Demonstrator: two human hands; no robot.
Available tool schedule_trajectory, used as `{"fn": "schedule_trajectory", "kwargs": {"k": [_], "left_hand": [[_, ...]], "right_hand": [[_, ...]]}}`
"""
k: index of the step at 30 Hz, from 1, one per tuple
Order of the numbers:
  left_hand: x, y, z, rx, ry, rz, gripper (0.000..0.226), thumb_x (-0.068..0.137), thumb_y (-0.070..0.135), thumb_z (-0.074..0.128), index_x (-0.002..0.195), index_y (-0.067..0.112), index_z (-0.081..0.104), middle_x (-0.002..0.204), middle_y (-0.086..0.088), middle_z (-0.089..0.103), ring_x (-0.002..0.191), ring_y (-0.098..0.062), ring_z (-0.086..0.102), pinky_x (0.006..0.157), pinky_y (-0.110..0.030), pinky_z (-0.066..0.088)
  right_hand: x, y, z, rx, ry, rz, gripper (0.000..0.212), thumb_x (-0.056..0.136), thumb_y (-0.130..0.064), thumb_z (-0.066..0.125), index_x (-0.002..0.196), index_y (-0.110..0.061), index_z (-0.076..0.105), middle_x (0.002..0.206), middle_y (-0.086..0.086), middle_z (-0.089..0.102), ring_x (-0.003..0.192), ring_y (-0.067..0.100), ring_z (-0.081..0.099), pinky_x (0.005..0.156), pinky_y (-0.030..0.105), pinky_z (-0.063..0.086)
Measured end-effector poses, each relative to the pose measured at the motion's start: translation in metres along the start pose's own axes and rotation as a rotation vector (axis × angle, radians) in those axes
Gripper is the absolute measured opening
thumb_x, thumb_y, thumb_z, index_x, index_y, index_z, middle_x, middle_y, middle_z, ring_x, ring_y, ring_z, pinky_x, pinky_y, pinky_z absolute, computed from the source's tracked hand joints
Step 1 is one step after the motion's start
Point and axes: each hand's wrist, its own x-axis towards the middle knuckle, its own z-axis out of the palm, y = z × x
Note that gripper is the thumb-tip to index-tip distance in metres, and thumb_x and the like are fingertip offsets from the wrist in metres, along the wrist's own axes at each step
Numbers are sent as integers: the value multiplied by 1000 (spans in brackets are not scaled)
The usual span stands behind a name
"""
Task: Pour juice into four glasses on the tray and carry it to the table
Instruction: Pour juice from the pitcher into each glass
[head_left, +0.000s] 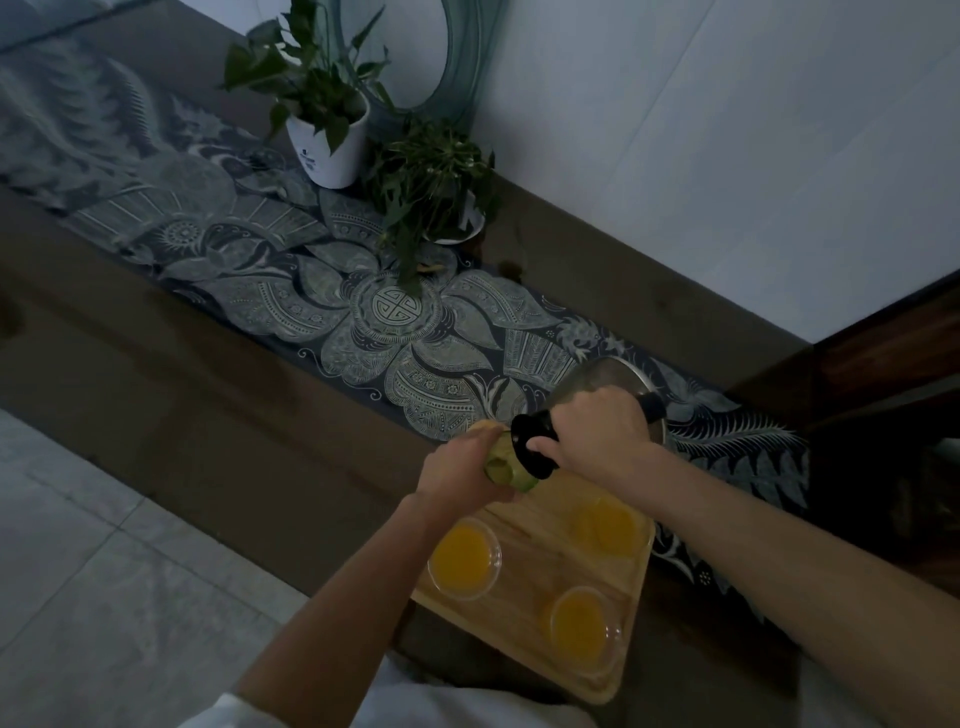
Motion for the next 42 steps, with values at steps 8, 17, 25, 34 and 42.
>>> {"fn": "schedule_trajectory", "kwargs": {"k": [8, 17, 25, 34, 42], "left_hand": [[0, -4, 4, 6, 25, 16, 87, 62, 54, 88, 136, 33, 47, 122, 4, 65, 107, -26, 65, 82, -43, 54], [0, -8, 9, -32, 52, 25, 83, 60, 54, 88, 131, 35, 49, 119, 7, 66, 103, -24, 67, 74, -34, 42], [0, -8, 9, -43, 38, 31, 78, 63, 49, 87, 130, 33, 50, 120, 6, 65, 103, -26, 67, 79, -40, 50], [-1, -11, 8, -24, 43, 61, 77, 65, 50, 85, 131, 30, 49, 122, 7, 64, 103, -24, 67, 79, -42, 55], [0, -12, 8, -3, 25, 70, 77, 67, 50, 84, 132, 30, 48, 126, 6, 62, 103, -23, 67, 83, -44, 57]], "right_hand": [[1, -12, -8, -13, -50, 18, 56, 93, -66, 49, 59, -23, 37, 55, -2, 43, 46, 15, 38, 53, 33, 32], [4, -31, -19, -84, -127, 56, 50, 95, -62, 50, 67, -21, 43, 60, 0, 40, 49, 17, 34, 50, 33, 26], [9, -38, -23, -108, -179, 71, 50, 95, -61, 51, 67, -20, 44, 62, 0, 43, 51, 18, 40, 52, 33, 31], [19, -42, -34, -109, -274, 95, 40, 93, -60, 54, 97, -22, 64, 69, 1, 41, 71, 24, 50, 54, 35, 34], [22, -43, -46, -79, -304, 142, 46, 93, -63, 52, 104, -19, 64, 77, 2, 46, 77, 25, 53, 61, 37, 40]]}}
